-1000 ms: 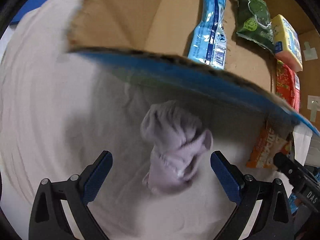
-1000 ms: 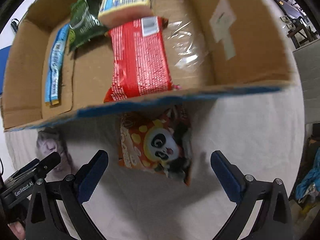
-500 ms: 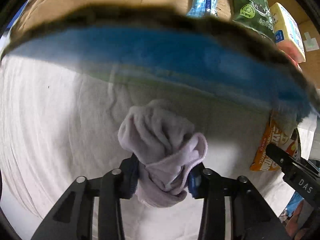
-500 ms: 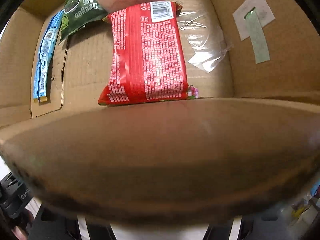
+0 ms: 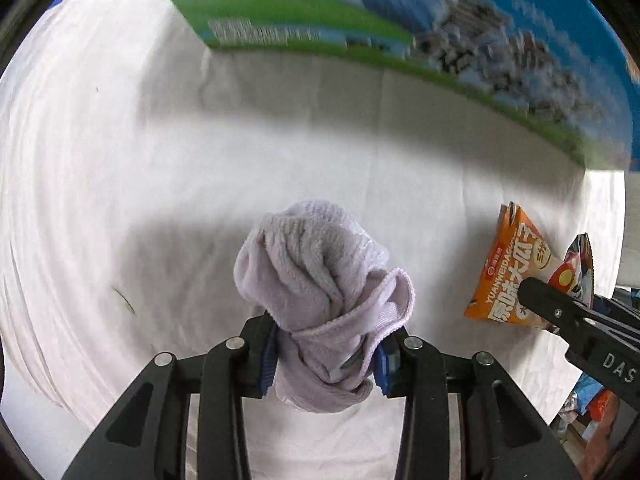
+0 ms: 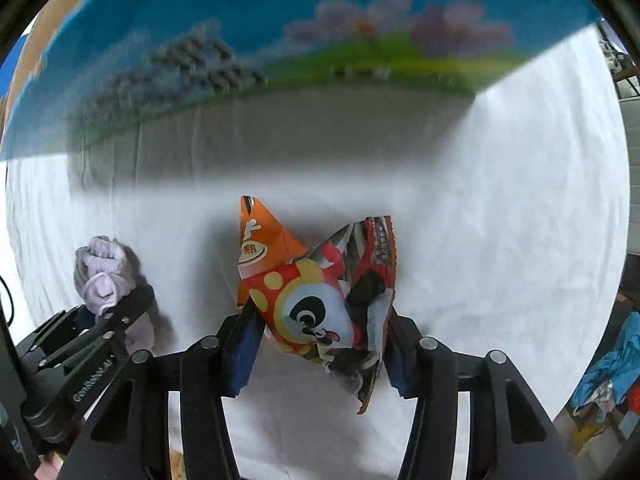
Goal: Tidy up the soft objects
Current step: 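Grasp the lilac sock with left tool while right tool grasps orange panda bag, then carry sock and panda bag into the box and open both tools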
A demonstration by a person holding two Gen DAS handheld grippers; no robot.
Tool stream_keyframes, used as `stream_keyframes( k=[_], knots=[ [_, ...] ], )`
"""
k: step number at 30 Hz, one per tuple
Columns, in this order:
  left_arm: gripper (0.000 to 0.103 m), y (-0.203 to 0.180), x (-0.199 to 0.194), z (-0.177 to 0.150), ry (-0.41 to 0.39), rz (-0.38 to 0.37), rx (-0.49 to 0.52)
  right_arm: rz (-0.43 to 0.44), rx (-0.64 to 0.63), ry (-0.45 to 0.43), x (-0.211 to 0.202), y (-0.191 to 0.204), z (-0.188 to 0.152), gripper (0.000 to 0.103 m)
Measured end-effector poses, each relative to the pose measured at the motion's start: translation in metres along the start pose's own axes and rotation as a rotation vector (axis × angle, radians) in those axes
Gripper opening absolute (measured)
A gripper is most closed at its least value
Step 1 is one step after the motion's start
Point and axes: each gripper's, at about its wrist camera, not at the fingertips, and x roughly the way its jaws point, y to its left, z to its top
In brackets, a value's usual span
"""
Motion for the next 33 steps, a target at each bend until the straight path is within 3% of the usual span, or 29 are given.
stream_keyframes(
  k=[6,9,14,21,33],
  knots=[
    [0.037,-0.012,0.007,-0.003,0.002,0.040,0.013,0.004,-0.011,0.008,0.011,0.010,-0.002,0.068],
    [0.037,-0.020,-0.008,0.017,0.010,0.039,0.006,-0.005,-0.013,0.008,0.020,0.020,-0.007,0.069],
    [0.036,-0.011,-0.011,0.033,-0.002,0.038,0.014,-0.029,-0.005,-0.022,0.021,0.029,-0.013,0.061],
    [0.033,-0.023,-0.014,0.009,-0.029,0.034,0.022,-0.005,-0.030,-0.037,0.000,0.016,-0.005,0.048],
    [0.033,-0.037,-0.084,-0.019,-0.141,-0.030,0.047,0.072,-0.086,-0.080,-0.040,0.041,-0.039,0.042]
  ],
)
